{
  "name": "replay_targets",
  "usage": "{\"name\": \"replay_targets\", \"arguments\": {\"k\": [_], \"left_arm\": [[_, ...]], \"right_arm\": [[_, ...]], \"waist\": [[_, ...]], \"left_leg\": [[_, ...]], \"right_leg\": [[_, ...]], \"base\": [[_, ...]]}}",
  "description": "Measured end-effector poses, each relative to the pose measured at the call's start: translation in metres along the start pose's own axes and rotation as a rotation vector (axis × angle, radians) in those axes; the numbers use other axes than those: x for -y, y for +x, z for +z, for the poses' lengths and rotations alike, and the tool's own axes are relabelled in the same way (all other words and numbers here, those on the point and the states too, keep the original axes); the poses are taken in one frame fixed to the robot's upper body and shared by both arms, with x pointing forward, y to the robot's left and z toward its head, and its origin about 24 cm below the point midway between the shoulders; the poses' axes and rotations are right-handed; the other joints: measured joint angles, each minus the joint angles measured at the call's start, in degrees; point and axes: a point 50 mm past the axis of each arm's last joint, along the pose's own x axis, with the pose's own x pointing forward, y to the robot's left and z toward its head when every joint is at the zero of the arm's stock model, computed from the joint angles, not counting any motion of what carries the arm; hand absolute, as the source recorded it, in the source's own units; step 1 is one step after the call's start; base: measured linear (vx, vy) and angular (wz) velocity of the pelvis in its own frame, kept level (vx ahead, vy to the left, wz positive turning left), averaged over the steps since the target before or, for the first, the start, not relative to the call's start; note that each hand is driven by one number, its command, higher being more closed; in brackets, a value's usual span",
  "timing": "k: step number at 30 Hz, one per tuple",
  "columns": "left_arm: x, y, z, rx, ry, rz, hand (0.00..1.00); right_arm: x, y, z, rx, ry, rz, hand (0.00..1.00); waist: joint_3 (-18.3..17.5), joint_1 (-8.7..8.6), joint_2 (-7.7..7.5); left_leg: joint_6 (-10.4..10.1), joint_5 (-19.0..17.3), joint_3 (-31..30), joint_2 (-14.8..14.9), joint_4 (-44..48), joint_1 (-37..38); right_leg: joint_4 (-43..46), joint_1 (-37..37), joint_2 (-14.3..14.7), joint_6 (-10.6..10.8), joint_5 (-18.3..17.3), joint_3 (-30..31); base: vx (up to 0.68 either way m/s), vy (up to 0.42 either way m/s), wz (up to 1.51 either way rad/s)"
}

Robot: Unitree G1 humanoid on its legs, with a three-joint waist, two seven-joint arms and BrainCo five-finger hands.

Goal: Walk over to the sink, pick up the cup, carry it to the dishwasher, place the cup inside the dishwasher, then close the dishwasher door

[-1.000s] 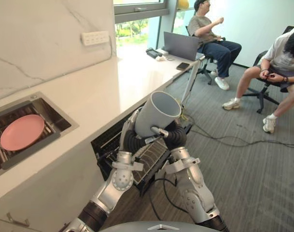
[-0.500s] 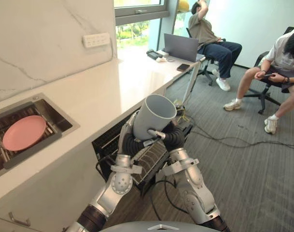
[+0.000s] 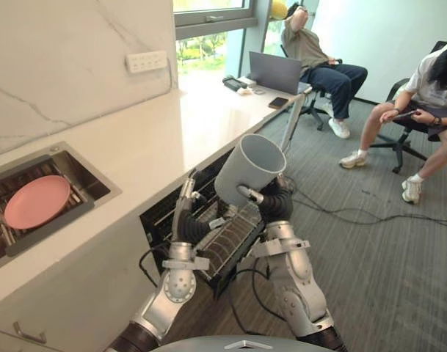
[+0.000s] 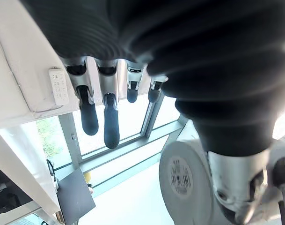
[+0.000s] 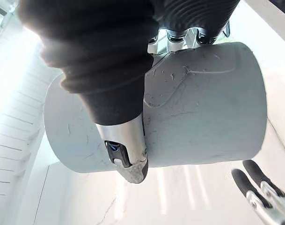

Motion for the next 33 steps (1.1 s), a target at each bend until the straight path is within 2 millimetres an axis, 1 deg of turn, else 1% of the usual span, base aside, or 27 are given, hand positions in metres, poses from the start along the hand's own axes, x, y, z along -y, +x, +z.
{"name": "replay_targets", "arguments": {"k": [6,10,12,13,15,16,18,19,21,22,23,25,26,28,30,31,33], "left_arm": [[-0.007,0.003,-0.003,-0.016,-0.003,0.045,0.00],[-0.019,0.005,-0.010,-0.055,-0.021,0.109,0.00],[-0.027,-0.001,-0.025,-0.142,-0.062,0.111,0.00],[-0.026,-0.003,-0.030,-0.168,-0.075,0.087,0.00],[-0.025,-0.018,-0.051,-0.276,-0.070,-0.038,0.00],[-0.024,-0.023,-0.057,-0.306,-0.056,-0.074,0.00],[-0.023,-0.038,-0.078,-0.448,-0.034,-0.165,0.00],[-0.028,-0.046,-0.090,-0.538,-0.044,-0.169,0.00],[-0.042,-0.053,-0.108,-0.669,-0.093,-0.118,0.00],[-0.050,-0.050,-0.117,-0.722,-0.124,-0.083,0.00],[-0.052,-0.046,-0.119,-0.731,-0.133,-0.074,0.00],[-0.058,-0.027,-0.121,-0.733,-0.190,-0.064,0.00],[-0.058,-0.024,-0.121,-0.736,-0.207,-0.072,0.00],[-0.056,-0.029,-0.125,-0.773,-0.224,-0.120,0.00],[-0.054,-0.040,-0.129,-0.813,-0.218,-0.139,0.00],[-0.053,-0.051,-0.133,-0.851,-0.218,-0.146,0.00],[-0.054,-0.058,-0.136,-0.876,-0.219,-0.149,0.00]], "right_arm": [[0.013,-0.001,0.007,0.042,-0.001,-0.084,1.00],[0.028,-0.006,0.011,0.050,-0.028,-0.144,1.00],[0.044,-0.009,0.009,0.025,-0.061,-0.206,1.00],[0.050,-0.009,0.007,0.009,-0.071,-0.226,1.00],[0.076,-0.013,-0.006,-0.095,-0.137,-0.297,1.00],[0.083,-0.013,-0.009,-0.129,-0.165,-0.306,1.00],[0.108,-0.009,-0.019,-0.235,-0.251,-0.332,1.00],[0.119,-0.005,-0.022,-0.275,-0.275,-0.357,1.00],[0.132,0.007,-0.026,-0.319,-0.295,-0.392,1.00],[0.140,0.023,-0.025,-0.348,-0.316,-0.402,1.00],[0.143,0.033,-0.022,-0.357,-0.330,-0.401,1.00],[0.152,0.078,0.001,-0.362,-0.402,-0.395,1.00],[0.153,0.087,0.007,-0.358,-0.414,-0.392,1.00],[0.154,0.114,0.024,-0.365,-0.434,-0.371,1.00],[0.156,0.121,0.029,-0.379,-0.434,-0.365,1.00],[0.159,0.125,0.031,-0.397,-0.434,-0.369,1.00],[0.163,0.130,0.035,-0.416,-0.440,-0.367,1.00]], "waist": [[0.0,-0.02,0.01],[0.0,0.05,0.03],[0.1,-0.29,0.00],[0.1,-0.24,-0.03],[0.2,0.20,-0.12],[0.2,0.17,-0.10],[1.8,0.57,0.01],[3.0,0.70,-0.03],[5.5,1.50,-0.29],[7.9,2.00,-0.38],[9.6,2.30,-0.39],[15.3,4.24,-0.03],[16.5,4.72,0.11],[20.0,5.91,0.42],[21.3,7.01,0.49],[21.6,7.72,0.56],[21.9,8.38,0.85]], "left_leg": [[0.0,0.0,-0.1,0.0,0.0,0.0],[0.0,0.0,-0.3,0.0,0.0,0.0],[0.1,0.2,-1.3,-0.1,0.0,0.0],[0.1,0.2,-1.5,-0.1,0.0,0.0],[-0.2,0.2,-2.3,-0.1,-0.1,-1.4],[-0.2,0.4,-2.8,-0.1,-0.3,-2.2],[0.0,1.1,-4.0,-0.4,-0.3,-4.2],[0.2,1.5,-5.5,-0.6,-0.3,-5.2],[0.2,2.3,-7.0,-0.5,-0.3,-6.8],[0.2,3.1,-8.4,-0.4,-0.2,-8.3],[0.2,3.6,-9.2,-0.4,0.0,-9.0],[0.4,5.7,-11.4,0.0,0.1,-13.4],[0.5,6.3,-12.0,0.0,0.1,-14.5],[0.9,7.7,-13.9,0.1,0.1,-16.8],[1.0,7.8,-14.4,0.1,0.1,-16.9],[1.0,7.8,-15.0,0.0,0.1,-17.2],[1.2,8.0,-16.0,-0.2,0.1,-17.9]], "right_leg": [[0.0,0.0,0.0,0.0,0.0,-0.1],[0.0,0.2,0.0,0.0,0.0,-0.4],[-0.1,1.0,-0.2,0.0,0.0,-1.3],[-0.1,1.0,-0.2,0.1,-0.1,-1.4],[-0.2,0.1,-0.6,0.2,-0.2,-2.4],[-0.2,-0.4,-0.8,0.3,-0.1,-2.9],[-0.3,-1.8,-1.1,0.2,0.3,-3.6],[-1.0,-1.9,-1.1,0.1,0.8,-4.7],[-1.8,-2.1,-1.1,-0.2,1.7,-6.1],[-1.9,-2.4,-1.0,-0.7,2.3,-7.5],[-2.0,-2.7,-0.9,-0.9,2.7,-8.1],[-2.0,-5.6,-0.6,-1.1,4.1,-10.6],[-2.0,-6.4,-0.4,-1.0,4.6,-11.0],[-2.3,-7.4,-0.1,-1.1,5.3,-12.5],[-2.3,-7.1,-0.1,-1.1,5.3,-13.5],[-2.3,-7.0,-0.2,-1.1,5.3,-14.0],[-2.4,-7.0,-0.3,-1.1,5.3,-14.9]], "base": [[0.00,0.000,0.00],[0.00,0.000,0.03],[0.01,-0.002,0.19],[-0.01,-0.002,0.19],[-0.03,-0.001,0.21],[-0.04,-0.006,0.28],[-0.06,-0.003,0.29],[-0.06,-0.004,0.32],[-0.05,-0.029,0.40],[-0.05,-0.038,0.46],[-0.09,-0.033,0.57],[-0.14,-0.024,0.52],[-0.12,-0.018,0.44],[-0.04,-0.016,0.42],[0.03,-0.005,0.25],[0.04,0.000,0.16],[0.04,0.009,0.27]]}}
